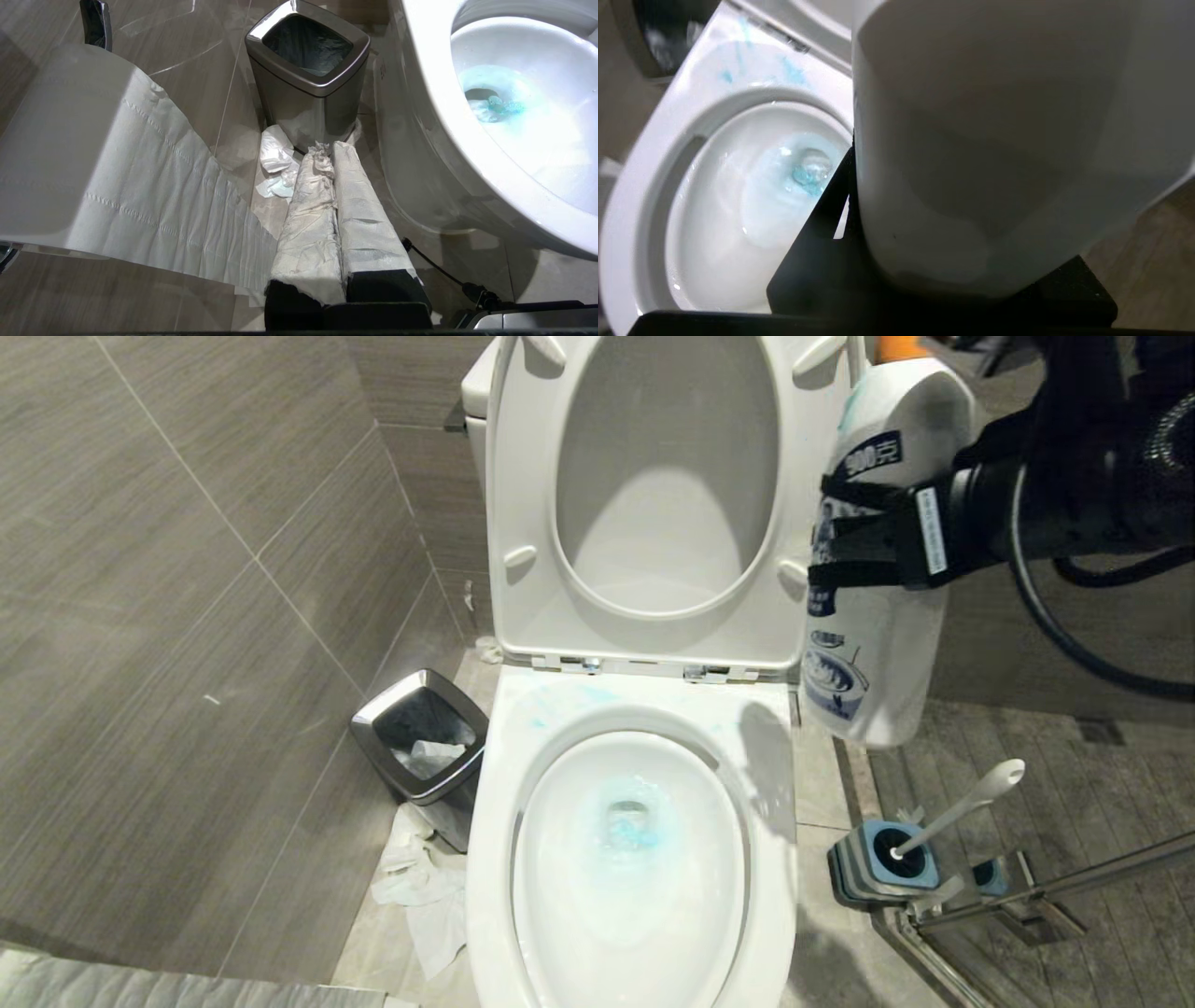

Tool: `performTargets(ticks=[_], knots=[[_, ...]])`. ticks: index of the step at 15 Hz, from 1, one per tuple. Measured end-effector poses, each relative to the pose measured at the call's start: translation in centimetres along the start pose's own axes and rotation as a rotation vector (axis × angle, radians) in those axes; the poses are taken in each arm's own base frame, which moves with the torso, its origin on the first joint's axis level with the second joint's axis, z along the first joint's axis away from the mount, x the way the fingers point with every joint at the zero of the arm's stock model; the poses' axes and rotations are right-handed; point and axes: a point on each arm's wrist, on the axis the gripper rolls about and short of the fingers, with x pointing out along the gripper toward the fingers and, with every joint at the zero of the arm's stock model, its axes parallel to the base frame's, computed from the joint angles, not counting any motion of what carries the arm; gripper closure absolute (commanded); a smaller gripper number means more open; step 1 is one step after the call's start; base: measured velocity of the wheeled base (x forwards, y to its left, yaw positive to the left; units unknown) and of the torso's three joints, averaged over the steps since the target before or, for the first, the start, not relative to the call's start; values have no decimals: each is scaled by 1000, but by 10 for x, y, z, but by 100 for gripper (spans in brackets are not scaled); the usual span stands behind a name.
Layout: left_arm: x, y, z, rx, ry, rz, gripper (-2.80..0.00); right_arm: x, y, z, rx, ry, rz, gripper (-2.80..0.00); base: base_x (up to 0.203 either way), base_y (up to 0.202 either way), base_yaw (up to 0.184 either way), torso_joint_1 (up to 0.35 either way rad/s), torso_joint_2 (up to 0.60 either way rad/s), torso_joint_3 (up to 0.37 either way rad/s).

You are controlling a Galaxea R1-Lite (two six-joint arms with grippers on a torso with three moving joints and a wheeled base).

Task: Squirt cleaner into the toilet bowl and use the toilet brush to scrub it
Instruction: Place the cleaning agent on the floor

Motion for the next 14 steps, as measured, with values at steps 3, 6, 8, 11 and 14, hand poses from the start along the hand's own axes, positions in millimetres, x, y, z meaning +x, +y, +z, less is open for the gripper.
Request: performTargets(ticks=[3, 6, 8, 11, 14], knots=[[0, 0, 0, 0, 1, 0, 0, -13, -32, -19, 88, 40, -38, 0, 0, 0, 0, 0, 0, 0], [0, 0, 0, 1, 0, 0, 0, -27, -57, -47, 129, 96, -115, 0, 0, 0, 0, 0, 0, 0], [0, 0, 0, 2, 0, 0, 0, -33, -72, -58, 160, 81, -185, 0, 0, 0, 0, 0, 0, 0], [0, 0, 0, -2, -1, 0, 0, -31, -95, -67, 156, 19, -247, 0, 0, 0, 0, 0, 0, 0], [0, 0, 0, -5, 0, 1, 0, -13, -118, -80, 108, -59, -262, 0, 0, 0, 0, 0, 0, 0]])
